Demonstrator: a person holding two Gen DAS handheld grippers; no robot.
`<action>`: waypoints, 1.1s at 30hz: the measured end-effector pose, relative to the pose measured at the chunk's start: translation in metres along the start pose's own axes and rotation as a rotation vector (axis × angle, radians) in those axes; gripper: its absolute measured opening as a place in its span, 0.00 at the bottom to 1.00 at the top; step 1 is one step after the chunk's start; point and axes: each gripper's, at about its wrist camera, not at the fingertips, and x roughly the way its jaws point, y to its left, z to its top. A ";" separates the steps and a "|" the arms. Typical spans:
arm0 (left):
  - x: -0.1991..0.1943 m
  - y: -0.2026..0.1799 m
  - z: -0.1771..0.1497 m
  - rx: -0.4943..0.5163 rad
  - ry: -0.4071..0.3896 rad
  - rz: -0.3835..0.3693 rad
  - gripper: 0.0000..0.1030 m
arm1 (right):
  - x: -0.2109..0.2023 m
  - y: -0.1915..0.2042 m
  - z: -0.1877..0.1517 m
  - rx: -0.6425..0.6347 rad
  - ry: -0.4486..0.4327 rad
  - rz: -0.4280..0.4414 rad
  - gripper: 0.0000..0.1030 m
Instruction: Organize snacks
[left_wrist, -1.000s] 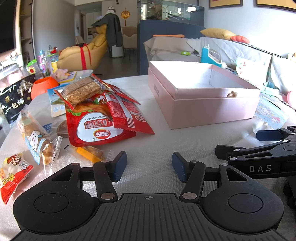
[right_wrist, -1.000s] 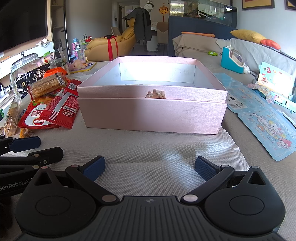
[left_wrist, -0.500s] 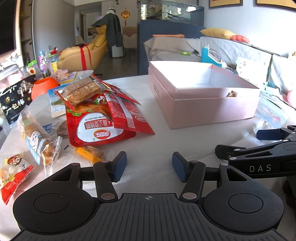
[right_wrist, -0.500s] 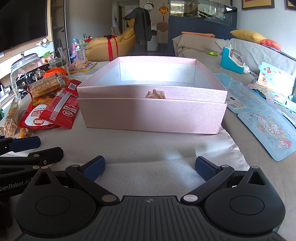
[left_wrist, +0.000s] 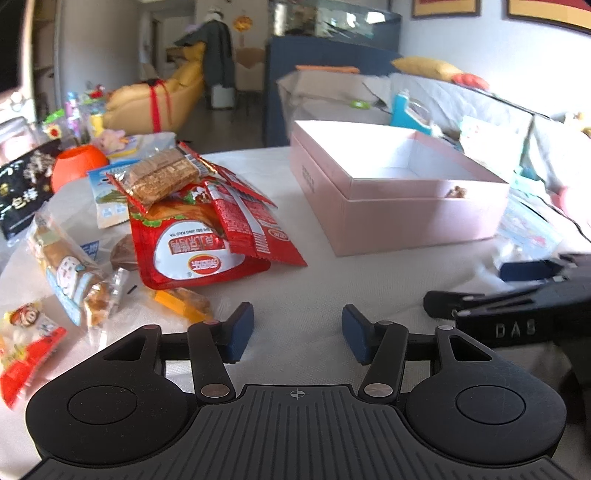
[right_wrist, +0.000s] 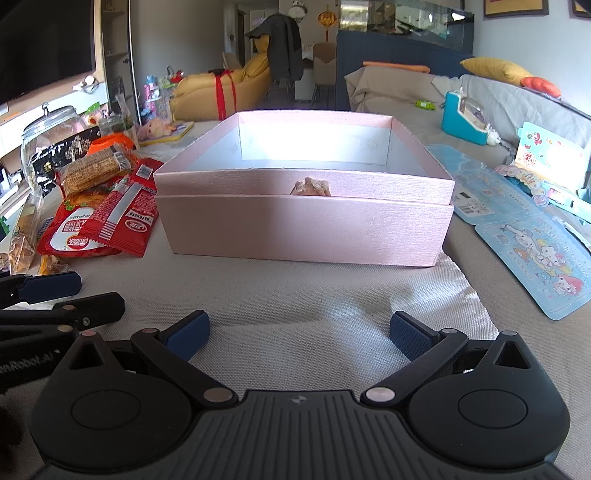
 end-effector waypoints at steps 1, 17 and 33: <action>-0.007 0.007 0.002 0.004 0.004 -0.010 0.56 | 0.000 0.000 0.004 -0.003 0.028 0.008 1.00; -0.057 0.162 0.024 -0.419 -0.013 0.124 0.54 | 0.016 0.014 0.038 -0.098 0.158 0.102 1.00; -0.029 0.121 0.034 -0.267 -0.027 0.076 0.55 | 0.091 0.094 0.111 0.007 0.215 0.387 0.68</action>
